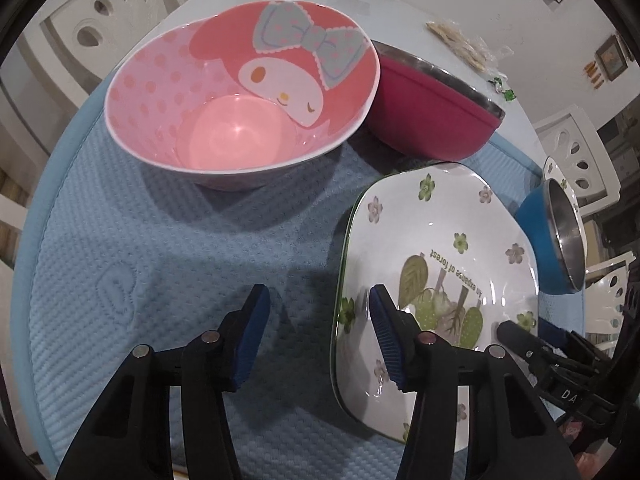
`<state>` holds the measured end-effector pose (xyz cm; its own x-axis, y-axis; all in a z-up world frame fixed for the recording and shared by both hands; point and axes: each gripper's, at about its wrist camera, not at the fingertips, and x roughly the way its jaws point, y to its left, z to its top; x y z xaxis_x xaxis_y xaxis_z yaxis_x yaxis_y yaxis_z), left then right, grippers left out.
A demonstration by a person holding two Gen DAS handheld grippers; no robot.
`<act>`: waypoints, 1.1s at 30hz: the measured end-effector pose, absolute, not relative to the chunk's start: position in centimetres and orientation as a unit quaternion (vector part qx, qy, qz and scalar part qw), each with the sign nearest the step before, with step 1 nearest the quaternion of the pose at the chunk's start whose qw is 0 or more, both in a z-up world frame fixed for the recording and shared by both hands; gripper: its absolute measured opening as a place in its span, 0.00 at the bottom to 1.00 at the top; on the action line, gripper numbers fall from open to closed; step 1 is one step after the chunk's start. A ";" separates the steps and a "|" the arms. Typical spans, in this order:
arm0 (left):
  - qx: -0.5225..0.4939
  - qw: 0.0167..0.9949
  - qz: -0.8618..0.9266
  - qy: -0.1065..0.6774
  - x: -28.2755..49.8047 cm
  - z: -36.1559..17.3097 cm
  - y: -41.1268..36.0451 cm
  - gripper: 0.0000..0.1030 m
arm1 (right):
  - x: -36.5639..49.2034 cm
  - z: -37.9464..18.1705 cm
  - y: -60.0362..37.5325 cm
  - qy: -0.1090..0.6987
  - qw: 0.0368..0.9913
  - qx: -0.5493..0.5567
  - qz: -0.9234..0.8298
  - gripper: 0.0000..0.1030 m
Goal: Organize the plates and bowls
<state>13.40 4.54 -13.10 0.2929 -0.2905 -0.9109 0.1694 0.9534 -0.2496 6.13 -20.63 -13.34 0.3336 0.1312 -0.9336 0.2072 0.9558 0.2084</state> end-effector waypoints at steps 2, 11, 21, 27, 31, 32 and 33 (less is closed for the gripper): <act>-0.045 0.805 -0.146 0.574 13.6 -13.0 4.1 0.43 | 6.3 -13.3 -20.7 0.572 0.807 0.142 -0.021 0.69; -0.008 0.806 -0.186 0.562 13.0 -12.8 1.7 0.31 | 7.4 -12.8 -19.8 0.552 0.823 0.131 0.033 0.28; 0.017 0.787 -0.209 0.580 7.2 -12.3 0.9 0.31 | 1.9 -11.3 -18.2 0.569 0.817 0.085 0.037 0.30; 0.011 0.759 -0.244 0.604 2.7 -13.0 -0.5 0.31 | -2.8 -11.7 -19.5 0.593 0.798 0.104 0.020 0.30; 0.037 0.750 -0.268 0.603 0.1 -12.9 -2.2 0.31 | -6.8 -12.1 -22.0 0.601 0.784 0.154 0.001 0.30; 0.042 0.753 -0.269 0.600 -0.4 -12.8 -2.1 0.31 | -7.7 -12.3 -22.7 0.601 0.781 0.169 -0.002 0.29; 0.049 0.758 -0.266 0.593 -0.7 -12.7 -2.3 0.32 | -8.3 -12.3 -23.0 0.601 0.779 0.179 -0.002 0.29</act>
